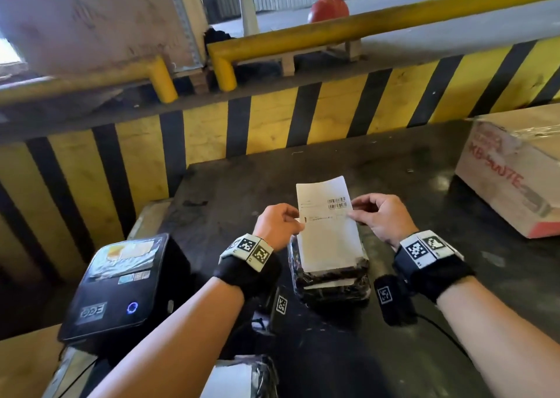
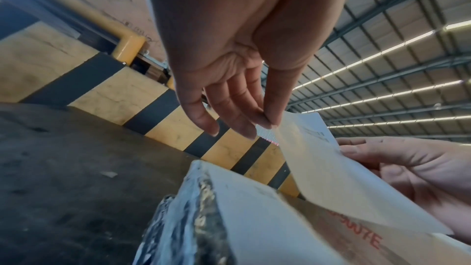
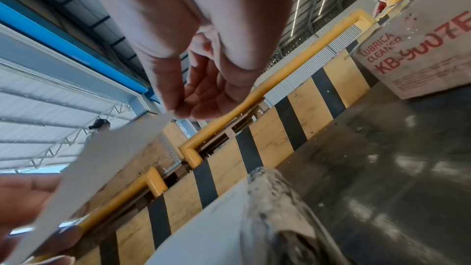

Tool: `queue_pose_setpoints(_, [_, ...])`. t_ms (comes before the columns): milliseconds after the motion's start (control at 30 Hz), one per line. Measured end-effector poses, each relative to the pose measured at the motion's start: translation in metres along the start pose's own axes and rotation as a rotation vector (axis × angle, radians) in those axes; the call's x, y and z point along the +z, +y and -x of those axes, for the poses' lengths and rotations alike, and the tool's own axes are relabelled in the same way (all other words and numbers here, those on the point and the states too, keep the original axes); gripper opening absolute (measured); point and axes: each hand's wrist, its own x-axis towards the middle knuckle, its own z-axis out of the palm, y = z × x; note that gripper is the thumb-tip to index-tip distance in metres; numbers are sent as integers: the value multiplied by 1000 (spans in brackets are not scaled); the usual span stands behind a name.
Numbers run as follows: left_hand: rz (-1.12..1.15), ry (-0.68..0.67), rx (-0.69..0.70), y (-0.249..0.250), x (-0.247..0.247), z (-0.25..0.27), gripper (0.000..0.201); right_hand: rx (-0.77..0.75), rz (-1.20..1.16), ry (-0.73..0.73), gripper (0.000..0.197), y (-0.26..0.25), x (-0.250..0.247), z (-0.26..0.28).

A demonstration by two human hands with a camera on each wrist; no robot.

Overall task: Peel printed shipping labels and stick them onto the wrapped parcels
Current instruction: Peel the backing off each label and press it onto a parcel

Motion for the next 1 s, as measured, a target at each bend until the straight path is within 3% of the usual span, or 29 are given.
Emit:
queue_pose_setpoints(333, [-128, -63, -42, -28, 10, -20, 17, 117, 73, -59, 19, 33, 19, -13])
queue_pose_setpoints(1000, [-92, -78, -80, -42, 16, -26, 19, 139, 174, -70, 20, 36, 26, -17])
